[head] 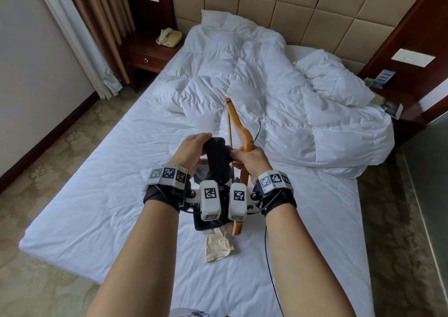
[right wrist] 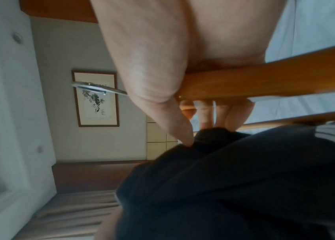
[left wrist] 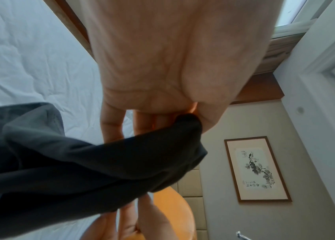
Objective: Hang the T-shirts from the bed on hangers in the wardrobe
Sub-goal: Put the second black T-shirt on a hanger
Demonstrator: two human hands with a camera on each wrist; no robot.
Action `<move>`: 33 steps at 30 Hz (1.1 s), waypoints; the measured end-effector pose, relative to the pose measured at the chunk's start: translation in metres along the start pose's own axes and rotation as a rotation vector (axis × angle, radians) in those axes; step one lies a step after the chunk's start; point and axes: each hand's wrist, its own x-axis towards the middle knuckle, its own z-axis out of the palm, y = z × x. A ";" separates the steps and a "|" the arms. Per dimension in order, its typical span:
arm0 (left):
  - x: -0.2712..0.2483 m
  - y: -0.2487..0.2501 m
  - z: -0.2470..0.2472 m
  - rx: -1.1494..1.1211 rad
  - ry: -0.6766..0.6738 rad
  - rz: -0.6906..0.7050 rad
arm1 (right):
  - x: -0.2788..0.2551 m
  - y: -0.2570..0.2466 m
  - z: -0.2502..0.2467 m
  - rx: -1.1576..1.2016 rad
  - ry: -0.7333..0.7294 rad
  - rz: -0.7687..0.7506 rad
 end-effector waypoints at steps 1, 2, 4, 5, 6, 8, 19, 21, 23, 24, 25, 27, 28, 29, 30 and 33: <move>-0.001 0.003 -0.001 -0.001 -0.001 0.008 | 0.000 -0.005 0.001 0.013 -0.005 -0.001; -0.001 0.006 -0.003 -0.006 0.003 0.015 | 0.000 -0.010 0.002 0.028 -0.008 -0.011; 0.000 0.013 -0.006 -0.013 0.027 0.031 | -0.001 -0.019 0.001 0.048 -0.009 -0.030; 0.001 0.016 -0.008 -0.009 0.056 0.041 | -0.003 -0.025 0.000 0.066 -0.013 -0.043; 0.003 0.020 -0.010 -0.010 0.094 0.056 | -0.005 -0.030 -0.001 0.098 -0.022 -0.057; 0.009 0.027 -0.014 0.002 0.169 0.081 | -0.007 -0.041 -0.004 0.192 -0.052 -0.084; 0.007 0.085 0.015 0.595 0.188 0.319 | -0.039 -0.109 -0.009 0.260 -0.182 -0.258; 0.001 0.098 0.021 0.564 0.076 0.297 | -0.049 -0.121 -0.011 0.247 -0.215 -0.284; -0.005 0.110 0.028 0.581 -0.007 0.322 | -0.059 -0.131 -0.012 0.187 -0.228 -0.305; -0.008 0.115 0.032 0.626 -0.021 0.358 | -0.065 -0.136 -0.013 0.155 -0.233 -0.312; -0.010 0.121 0.036 0.689 -0.019 0.396 | -0.070 -0.140 -0.013 0.124 -0.234 -0.317; -0.013 0.129 0.046 0.843 0.039 0.460 | -0.079 -0.146 -0.014 0.088 -0.232 -0.330; -0.015 0.133 0.050 0.905 0.072 0.483 | -0.082 -0.148 -0.015 0.079 -0.233 -0.339; -0.015 0.137 0.054 0.939 0.094 0.489 | -0.086 -0.150 -0.017 0.070 -0.235 -0.348; -0.016 0.141 0.058 0.936 0.101 0.476 | -0.088 -0.151 -0.019 0.067 -0.225 -0.357; -0.019 0.152 0.068 0.670 -0.005 0.311 | -0.096 -0.152 -0.028 0.053 -0.182 -0.390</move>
